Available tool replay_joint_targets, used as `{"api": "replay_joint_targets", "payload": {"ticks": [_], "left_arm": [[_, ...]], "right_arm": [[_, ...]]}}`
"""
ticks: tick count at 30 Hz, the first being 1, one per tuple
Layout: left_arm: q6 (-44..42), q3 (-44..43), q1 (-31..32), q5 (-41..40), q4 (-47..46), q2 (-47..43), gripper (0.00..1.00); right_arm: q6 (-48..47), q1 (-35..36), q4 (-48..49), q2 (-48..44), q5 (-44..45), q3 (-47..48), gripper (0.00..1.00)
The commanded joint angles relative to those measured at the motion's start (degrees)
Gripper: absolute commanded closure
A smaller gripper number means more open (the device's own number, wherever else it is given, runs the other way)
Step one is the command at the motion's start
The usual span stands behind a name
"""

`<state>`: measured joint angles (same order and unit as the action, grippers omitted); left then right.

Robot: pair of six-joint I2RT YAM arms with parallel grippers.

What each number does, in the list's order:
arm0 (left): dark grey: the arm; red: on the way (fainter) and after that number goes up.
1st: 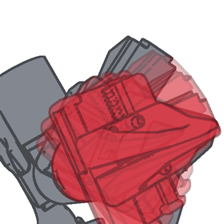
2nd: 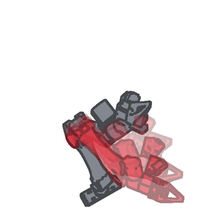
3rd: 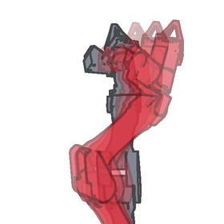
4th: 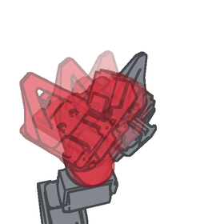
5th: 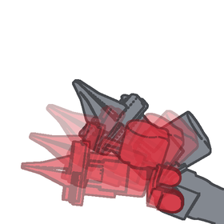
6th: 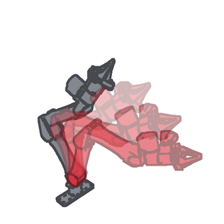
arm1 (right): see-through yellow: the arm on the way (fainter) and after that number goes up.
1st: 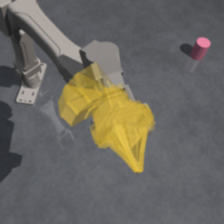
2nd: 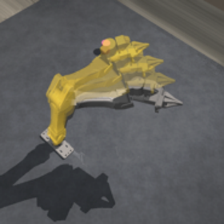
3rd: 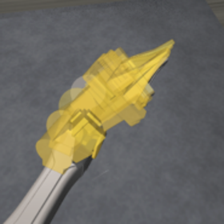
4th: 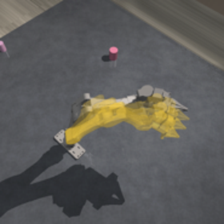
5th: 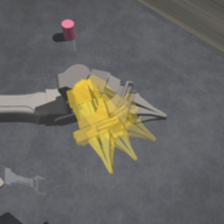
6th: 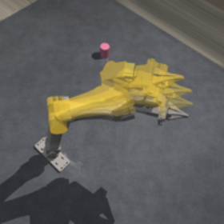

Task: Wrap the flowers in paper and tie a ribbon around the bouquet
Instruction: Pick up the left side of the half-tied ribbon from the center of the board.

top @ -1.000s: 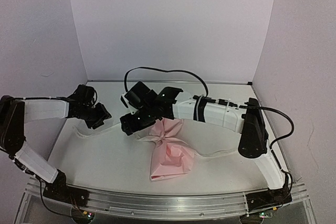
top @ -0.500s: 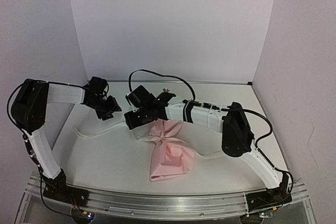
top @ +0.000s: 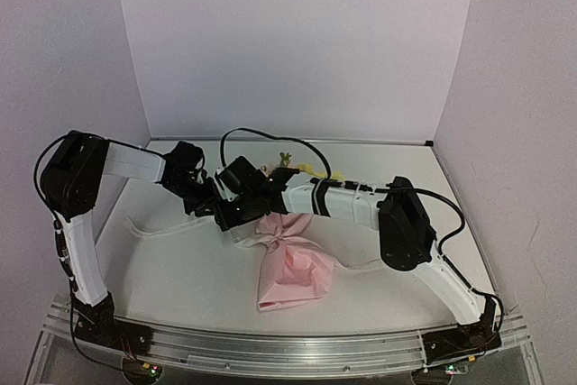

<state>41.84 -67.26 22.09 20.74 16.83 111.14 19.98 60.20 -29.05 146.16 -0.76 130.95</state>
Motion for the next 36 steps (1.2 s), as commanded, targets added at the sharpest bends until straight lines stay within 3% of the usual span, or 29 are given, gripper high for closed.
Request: {"api": "replay_joint_targets", "payload": {"ticks": [1,8,20,27,36], "left_arm": [[1.07,6.35,1.88,4.93,-0.07,-5.83,0.68],[4.33,15.61,2.78,6.43,-1.11,-15.92,0.69],[5.25,16.73,2.75,4.05,-0.11,-20.81,0.68],[7.54,17.23,-0.19,-3.33,2.34,-26.32,0.67],[5.16,14.56,-2.33,-4.02,5.23,-26.40,0.66]], "right_arm": [[-0.79,0.27,1.27,-1.62,-2.34,-2.34,0.36],[-1.77,1.48,1.27,-1.99,-4.08,-4.78,0.39],[-2.49,5.12,1.09,-7.33,-0.67,-9.78,0.37],[-2.43,5.63,-1.22,-4.40,5.60,-3.66,0.35],[-0.80,5.63,-3.15,2.73,5.62,4.96,0.37]]}}
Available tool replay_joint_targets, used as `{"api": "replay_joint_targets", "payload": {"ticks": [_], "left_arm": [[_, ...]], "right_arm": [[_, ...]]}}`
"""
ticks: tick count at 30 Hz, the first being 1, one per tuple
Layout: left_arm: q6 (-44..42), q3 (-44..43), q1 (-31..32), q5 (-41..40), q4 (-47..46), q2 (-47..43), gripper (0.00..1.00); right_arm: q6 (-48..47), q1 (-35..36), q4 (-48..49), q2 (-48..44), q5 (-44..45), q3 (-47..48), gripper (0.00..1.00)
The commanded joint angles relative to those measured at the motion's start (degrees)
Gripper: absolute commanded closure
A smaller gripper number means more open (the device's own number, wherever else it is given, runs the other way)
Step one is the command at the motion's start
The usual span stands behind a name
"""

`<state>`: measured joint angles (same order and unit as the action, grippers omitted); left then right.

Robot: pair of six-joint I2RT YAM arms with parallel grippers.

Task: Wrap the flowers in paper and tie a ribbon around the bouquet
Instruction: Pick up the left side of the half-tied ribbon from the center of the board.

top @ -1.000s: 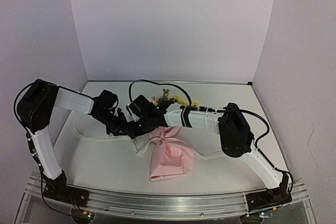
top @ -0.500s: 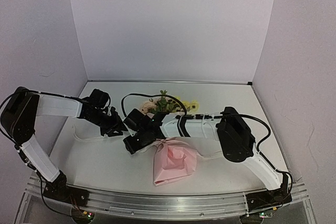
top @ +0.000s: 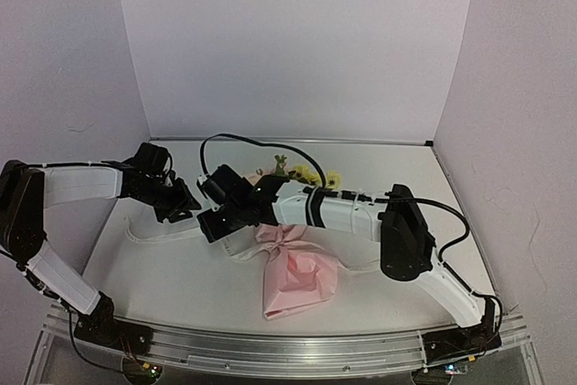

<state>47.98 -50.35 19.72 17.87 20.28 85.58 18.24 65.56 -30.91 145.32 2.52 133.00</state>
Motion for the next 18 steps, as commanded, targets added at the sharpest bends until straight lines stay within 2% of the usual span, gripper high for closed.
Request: {"api": "replay_joint_targets", "payload": {"ticks": [1,10,18], "left_arm": [[-0.98,-2.43,0.01,-1.02,1.74,-0.82,0.66],[-1.70,-2.38,-0.12,-0.92,2.47,-2.07,0.65],[-2.16,-1.88,-0.19,-1.44,2.42,-2.55,0.63]], "right_arm": [[1.10,0.27,-1.34,4.04,2.53,3.23,0.37],[4.65,0.27,-1.59,7.25,3.21,4.28,0.41],[6.68,0.30,-2.14,7.94,4.07,4.06,0.51]]}}
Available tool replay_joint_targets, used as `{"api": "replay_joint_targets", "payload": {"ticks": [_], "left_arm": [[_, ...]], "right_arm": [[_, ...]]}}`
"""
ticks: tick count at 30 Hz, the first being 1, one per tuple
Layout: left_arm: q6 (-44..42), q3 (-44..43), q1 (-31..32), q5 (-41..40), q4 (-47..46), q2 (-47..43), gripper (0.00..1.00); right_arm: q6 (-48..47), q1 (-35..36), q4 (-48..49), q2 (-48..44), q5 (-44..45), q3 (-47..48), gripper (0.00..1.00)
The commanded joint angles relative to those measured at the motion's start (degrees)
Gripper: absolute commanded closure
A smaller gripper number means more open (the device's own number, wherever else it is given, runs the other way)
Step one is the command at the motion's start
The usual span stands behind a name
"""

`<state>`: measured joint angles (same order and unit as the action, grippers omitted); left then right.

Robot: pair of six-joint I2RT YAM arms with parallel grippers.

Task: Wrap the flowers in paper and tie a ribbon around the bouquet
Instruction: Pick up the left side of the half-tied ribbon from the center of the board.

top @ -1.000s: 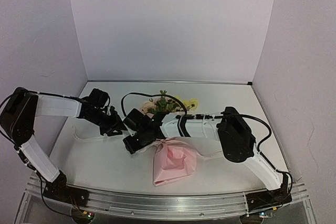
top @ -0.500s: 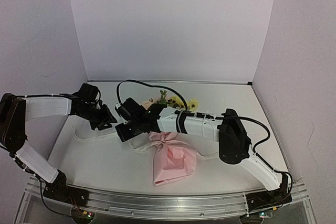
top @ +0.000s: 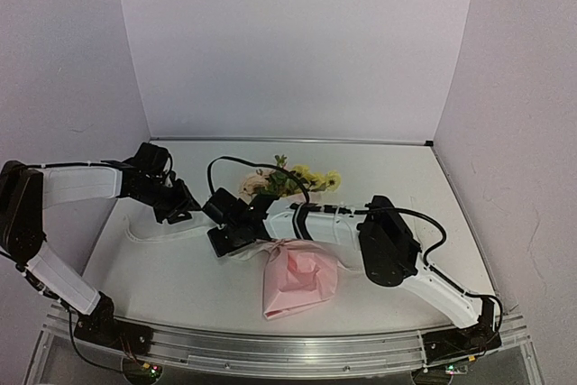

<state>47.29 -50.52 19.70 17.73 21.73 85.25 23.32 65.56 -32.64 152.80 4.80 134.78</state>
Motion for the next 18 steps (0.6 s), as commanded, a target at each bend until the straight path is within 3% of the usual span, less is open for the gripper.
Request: {"api": "replay_joint_targets", "payload": {"ticks": [1,8,13,16,18], "left_arm": [[-1.59,-1.78,-0.19,-1.44,1.03,-2.30,0.63],[-2.99,-4.39,-0.28,-1.40,2.82,-2.14,0.61],[-3.74,-5.46,-0.37,-1.56,3.78,-2.46,0.60],[-4.02,-5.45,-0.37,-1.94,3.67,-2.84,0.59],[-4.63,-5.18,-0.37,-2.12,3.39,-3.40,0.59]], "right_arm": [[1.54,0.27,-0.40,0.65,1.87,2.62,0.52],[1.55,0.27,-0.42,4.55,0.95,7.55,0.51],[1.56,0.27,-0.46,4.70,2.15,6.32,0.58],[1.30,0.27,-1.09,4.24,3.10,5.61,0.70],[1.17,0.27,-1.36,2.34,4.15,4.69,0.89]]}}
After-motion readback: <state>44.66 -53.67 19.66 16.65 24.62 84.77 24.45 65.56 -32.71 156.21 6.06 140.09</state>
